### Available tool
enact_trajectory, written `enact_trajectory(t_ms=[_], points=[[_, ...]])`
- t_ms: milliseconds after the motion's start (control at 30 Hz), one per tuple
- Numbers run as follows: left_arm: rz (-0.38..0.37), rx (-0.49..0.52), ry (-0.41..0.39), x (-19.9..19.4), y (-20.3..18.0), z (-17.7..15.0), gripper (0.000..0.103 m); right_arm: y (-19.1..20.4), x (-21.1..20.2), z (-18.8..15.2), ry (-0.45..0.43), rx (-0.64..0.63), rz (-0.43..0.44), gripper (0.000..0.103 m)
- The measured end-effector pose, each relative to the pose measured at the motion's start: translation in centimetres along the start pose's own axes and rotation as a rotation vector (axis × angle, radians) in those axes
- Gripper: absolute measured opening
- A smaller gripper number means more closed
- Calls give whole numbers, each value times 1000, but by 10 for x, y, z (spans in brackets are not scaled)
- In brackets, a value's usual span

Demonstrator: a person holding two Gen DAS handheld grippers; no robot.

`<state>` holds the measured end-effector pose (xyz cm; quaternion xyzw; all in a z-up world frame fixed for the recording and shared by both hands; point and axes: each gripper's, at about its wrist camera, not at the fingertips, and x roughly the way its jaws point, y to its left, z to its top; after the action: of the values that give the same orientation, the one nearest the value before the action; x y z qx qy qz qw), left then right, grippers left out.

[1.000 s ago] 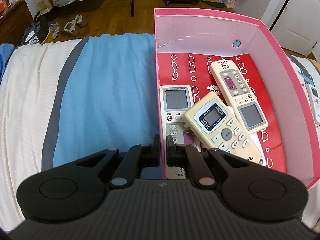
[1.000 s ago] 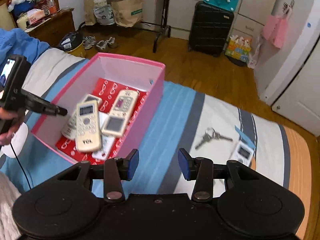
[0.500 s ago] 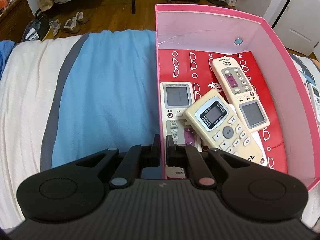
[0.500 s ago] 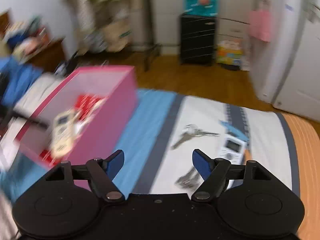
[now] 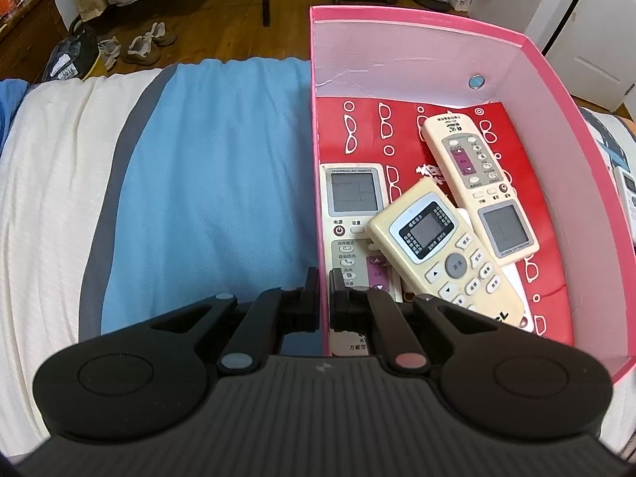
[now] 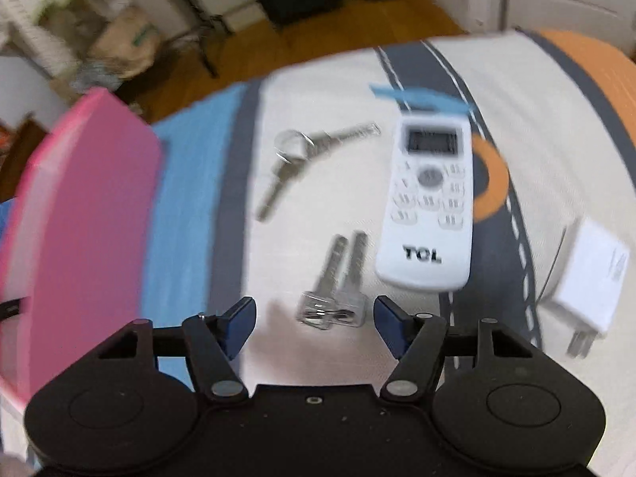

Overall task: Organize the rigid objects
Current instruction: 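Return the right gripper to the bed and grasp the key ring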

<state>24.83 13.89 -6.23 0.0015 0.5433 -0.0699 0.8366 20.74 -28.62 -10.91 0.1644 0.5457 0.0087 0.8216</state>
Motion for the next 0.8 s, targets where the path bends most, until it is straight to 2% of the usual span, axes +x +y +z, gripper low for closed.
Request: enact_trajectory(t_ms=[33, 67, 100, 133, 167, 200, 267, 467, 633, 700, 800], points=[[2, 4, -1, 0, -1, 0, 4, 1, 5, -3, -24, 11, -17, 71], [4, 6, -2, 0, -1, 0, 4, 8, 6, -3, -56, -18, -48, 66], [2, 3, -2, 0, -1, 0, 4, 17, 6, -5, -68, -58, -81, 57], [-1, -1, -1, 0, 0, 0, 4, 23, 5, -7, -79, -93, -118, 36], [-2, -3, -1, -1, 0, 1, 4, 26, 5, -9, -83, -110, -148, 28], [-3, -4, -3, -1, 0, 0, 4, 25, 2, -9, -85, -82, -155, 28], [-3, -3, -6, -3, 1, 0, 4, 12, -8, -8, -86, 7, -111, 28], [-3, -7, -5, -3, 1, 0, 4, 0, -30, -6, -118, 99, 14, 28], [-3, -11, -1, -2, 2, -1, 3, 7, -34, -7, -130, 105, 93, 28], [3, -16, -13, -2, 2, -1, 3, 11, -39, -10, -132, 98, 107, 28], [4, -29, 9, 3, 2, -1, 3, 17, -49, -14, -139, 73, 119, 28]])
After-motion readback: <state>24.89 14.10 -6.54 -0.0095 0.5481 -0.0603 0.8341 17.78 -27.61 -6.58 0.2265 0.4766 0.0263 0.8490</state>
